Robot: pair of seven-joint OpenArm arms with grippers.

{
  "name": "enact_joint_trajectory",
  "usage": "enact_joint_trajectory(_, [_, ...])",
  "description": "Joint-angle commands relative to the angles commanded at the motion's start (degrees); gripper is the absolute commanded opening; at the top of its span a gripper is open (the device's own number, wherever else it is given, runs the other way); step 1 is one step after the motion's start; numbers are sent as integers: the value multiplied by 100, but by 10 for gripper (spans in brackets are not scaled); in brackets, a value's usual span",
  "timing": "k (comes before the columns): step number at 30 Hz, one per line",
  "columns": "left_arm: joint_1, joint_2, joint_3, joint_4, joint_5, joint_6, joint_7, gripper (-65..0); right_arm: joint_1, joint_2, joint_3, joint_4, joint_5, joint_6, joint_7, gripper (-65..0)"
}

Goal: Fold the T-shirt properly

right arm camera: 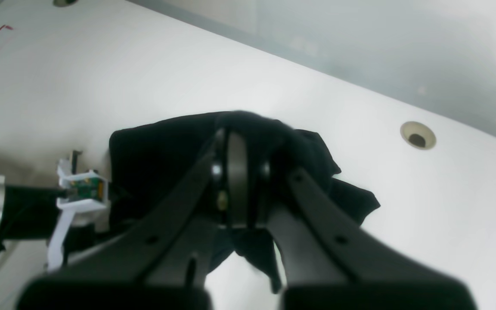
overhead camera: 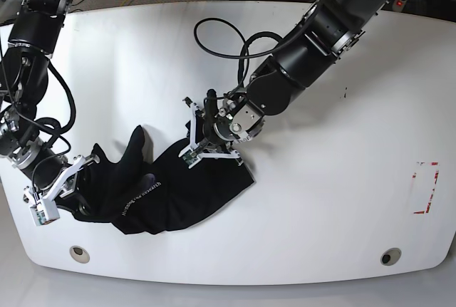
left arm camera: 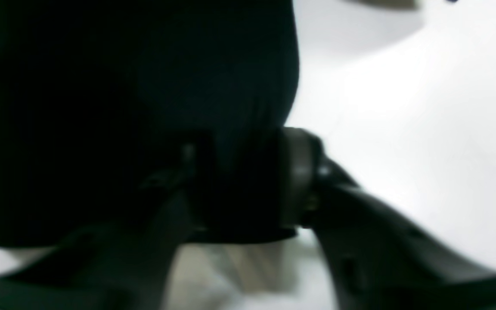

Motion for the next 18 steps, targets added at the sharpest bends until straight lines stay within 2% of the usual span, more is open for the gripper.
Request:
enact_joint_trajectory(3, [264,-281,-211,97,-9,0,-44,-536,0,0,0,0,0,-9,0,-650])
enact_joint_trajectory(7, [686,-651,-1108,1037,35,-9,-132,-537,-79,-97,9,18,-9,-26,9,-650])
enact_joint_trajectory(8, [853,-747,-1371,1327,44,-9,-141,-556,-114,-149,88,18,-9,-26,9,-650])
enact_joint_trajectory(12, [1099,-1046,-1776,1873,44,-18,-123,-650,-299,-237,281,18,0,-35,0,-650])
enact_joint_trajectory(18, [1626,-1591,-2462,2989,35,-18,-114,-646,-668,-281,448,325,0,-44,0,-650])
